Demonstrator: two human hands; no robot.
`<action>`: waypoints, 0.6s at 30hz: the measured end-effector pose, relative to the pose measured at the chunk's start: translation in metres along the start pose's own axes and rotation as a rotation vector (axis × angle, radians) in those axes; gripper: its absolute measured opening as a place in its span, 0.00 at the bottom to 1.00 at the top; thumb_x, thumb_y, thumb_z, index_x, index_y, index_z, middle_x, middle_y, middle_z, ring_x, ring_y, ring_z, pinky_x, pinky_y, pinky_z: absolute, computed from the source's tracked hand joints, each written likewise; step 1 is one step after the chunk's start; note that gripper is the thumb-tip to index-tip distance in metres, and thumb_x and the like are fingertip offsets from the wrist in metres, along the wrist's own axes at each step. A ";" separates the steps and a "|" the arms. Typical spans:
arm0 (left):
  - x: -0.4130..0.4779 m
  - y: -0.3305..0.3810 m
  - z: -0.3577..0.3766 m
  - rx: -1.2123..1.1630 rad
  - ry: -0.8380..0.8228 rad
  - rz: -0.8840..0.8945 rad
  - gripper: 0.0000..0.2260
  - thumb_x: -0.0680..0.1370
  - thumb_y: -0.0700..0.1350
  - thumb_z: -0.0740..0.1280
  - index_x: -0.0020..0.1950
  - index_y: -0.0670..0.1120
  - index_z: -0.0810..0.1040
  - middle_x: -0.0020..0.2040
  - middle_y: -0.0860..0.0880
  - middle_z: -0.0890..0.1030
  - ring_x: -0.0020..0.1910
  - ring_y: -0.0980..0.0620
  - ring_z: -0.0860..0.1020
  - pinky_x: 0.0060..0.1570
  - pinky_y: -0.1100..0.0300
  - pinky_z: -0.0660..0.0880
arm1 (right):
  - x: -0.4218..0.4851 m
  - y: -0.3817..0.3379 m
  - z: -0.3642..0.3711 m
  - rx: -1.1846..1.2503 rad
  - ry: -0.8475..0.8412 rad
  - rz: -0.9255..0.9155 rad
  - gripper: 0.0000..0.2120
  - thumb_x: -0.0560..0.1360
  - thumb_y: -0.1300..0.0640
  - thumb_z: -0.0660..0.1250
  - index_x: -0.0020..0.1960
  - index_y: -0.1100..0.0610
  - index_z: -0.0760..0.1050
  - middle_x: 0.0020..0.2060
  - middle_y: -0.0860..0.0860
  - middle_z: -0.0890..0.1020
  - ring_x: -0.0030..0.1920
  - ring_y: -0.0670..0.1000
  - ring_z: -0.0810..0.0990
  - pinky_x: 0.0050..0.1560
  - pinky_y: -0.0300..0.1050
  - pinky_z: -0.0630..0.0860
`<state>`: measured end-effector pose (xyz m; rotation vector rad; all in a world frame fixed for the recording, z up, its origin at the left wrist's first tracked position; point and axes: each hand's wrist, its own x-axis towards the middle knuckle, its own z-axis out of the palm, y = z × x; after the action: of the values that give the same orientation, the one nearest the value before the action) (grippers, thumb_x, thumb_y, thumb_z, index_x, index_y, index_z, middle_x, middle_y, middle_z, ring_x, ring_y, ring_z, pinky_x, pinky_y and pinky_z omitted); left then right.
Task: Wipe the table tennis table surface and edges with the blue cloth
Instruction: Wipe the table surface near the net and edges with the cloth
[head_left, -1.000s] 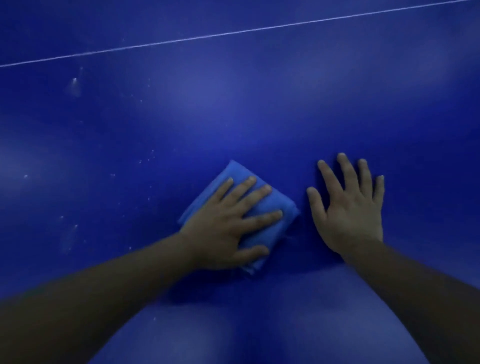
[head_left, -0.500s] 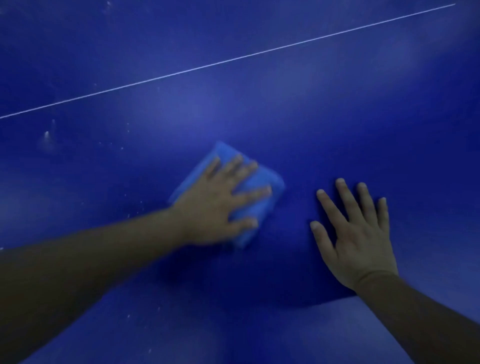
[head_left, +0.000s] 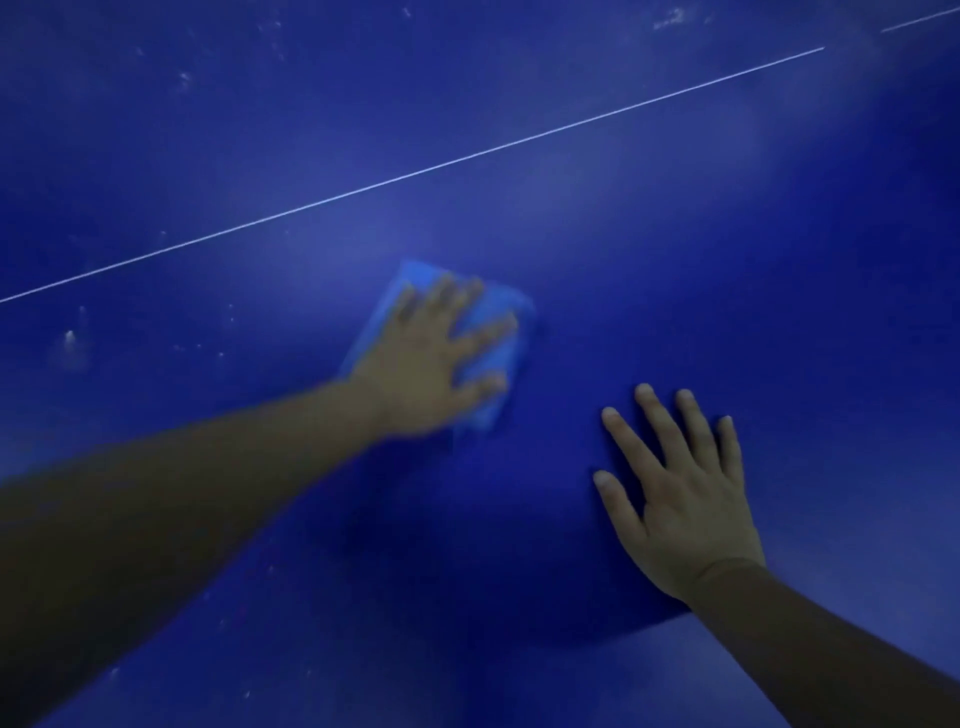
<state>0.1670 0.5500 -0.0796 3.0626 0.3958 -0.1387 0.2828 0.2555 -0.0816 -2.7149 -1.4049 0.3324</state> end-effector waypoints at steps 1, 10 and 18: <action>0.026 -0.021 -0.006 -0.025 -0.004 -0.182 0.31 0.79 0.69 0.47 0.81 0.60 0.56 0.82 0.44 0.55 0.80 0.37 0.53 0.75 0.36 0.50 | 0.000 0.001 0.002 -0.002 0.008 -0.003 0.30 0.81 0.36 0.47 0.79 0.45 0.60 0.80 0.50 0.57 0.81 0.59 0.52 0.77 0.67 0.48; 0.059 -0.038 0.002 -0.026 0.017 0.054 0.32 0.78 0.71 0.47 0.80 0.61 0.56 0.81 0.44 0.57 0.80 0.38 0.54 0.75 0.34 0.50 | 0.001 0.001 0.004 -0.015 0.016 -0.016 0.29 0.81 0.37 0.49 0.79 0.45 0.59 0.80 0.50 0.57 0.80 0.60 0.52 0.76 0.69 0.51; 0.113 0.023 -0.001 -0.053 0.031 -0.288 0.36 0.75 0.71 0.39 0.81 0.59 0.54 0.82 0.43 0.53 0.80 0.36 0.51 0.73 0.31 0.48 | 0.000 0.002 0.001 -0.025 0.017 -0.016 0.29 0.80 0.36 0.50 0.78 0.45 0.61 0.80 0.50 0.59 0.80 0.61 0.55 0.75 0.69 0.53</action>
<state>0.2820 0.5560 -0.0880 2.9407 0.8272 -0.0898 0.2839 0.2545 -0.0825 -2.7178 -1.4349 0.2916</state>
